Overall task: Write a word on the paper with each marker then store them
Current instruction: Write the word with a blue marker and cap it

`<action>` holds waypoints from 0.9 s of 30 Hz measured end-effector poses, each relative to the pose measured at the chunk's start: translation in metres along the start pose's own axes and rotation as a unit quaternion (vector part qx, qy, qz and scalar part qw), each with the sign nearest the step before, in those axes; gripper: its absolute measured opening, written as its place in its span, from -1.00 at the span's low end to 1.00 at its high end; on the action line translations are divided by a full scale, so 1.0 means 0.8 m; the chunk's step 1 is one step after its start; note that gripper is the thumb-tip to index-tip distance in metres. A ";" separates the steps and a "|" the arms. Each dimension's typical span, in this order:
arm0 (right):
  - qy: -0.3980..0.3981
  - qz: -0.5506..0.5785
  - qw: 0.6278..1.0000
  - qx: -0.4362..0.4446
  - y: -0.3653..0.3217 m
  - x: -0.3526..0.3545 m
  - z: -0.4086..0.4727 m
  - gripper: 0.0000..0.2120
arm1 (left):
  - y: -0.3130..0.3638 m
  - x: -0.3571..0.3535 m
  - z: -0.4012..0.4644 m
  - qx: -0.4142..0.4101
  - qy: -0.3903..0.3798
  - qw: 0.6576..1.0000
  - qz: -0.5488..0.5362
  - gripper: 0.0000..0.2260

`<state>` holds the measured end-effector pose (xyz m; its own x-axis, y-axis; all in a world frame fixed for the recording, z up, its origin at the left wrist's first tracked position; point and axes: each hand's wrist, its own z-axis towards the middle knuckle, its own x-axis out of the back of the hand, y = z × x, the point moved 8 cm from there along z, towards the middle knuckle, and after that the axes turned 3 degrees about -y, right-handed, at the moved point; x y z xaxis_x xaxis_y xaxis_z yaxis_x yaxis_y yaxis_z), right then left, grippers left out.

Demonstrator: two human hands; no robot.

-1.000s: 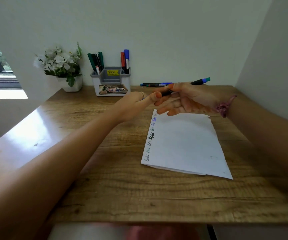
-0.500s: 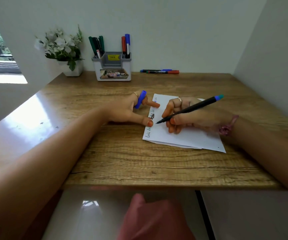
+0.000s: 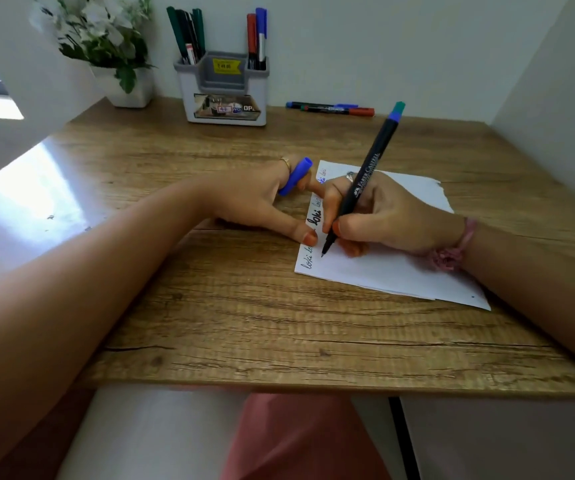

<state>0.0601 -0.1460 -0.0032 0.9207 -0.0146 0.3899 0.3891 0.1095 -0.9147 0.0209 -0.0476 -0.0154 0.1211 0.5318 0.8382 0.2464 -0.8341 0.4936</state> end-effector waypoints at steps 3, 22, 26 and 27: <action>-0.013 -0.025 0.999 0.015 -0.006 -0.005 -0.004 -0.94 | 0.001 0.001 0.000 0.006 -0.007 1.000 -0.011 -0.22; -0.031 -0.038 0.999 0.018 -0.009 -0.015 -0.006 -0.97 | 0.006 -0.001 -0.002 -0.018 -0.009 0.999 -0.038 -0.15; -0.027 -0.041 0.999 0.015 -0.005 -0.014 -0.004 -0.91 | 0.007 0.000 -0.004 0.001 -0.013 0.999 -0.040 -0.36; -0.025 -0.043 0.999 0.016 -0.004 -0.014 -0.003 -0.88 | 0.008 0.000 -0.004 -0.001 -0.013 0.999 -0.043 -0.36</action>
<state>0.0483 -0.1486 -0.0048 0.8814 0.0246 0.4718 0.4641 0.1410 -0.8745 0.0198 -0.0532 -0.0113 0.1250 0.6057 0.7858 0.2551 -0.7850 0.5645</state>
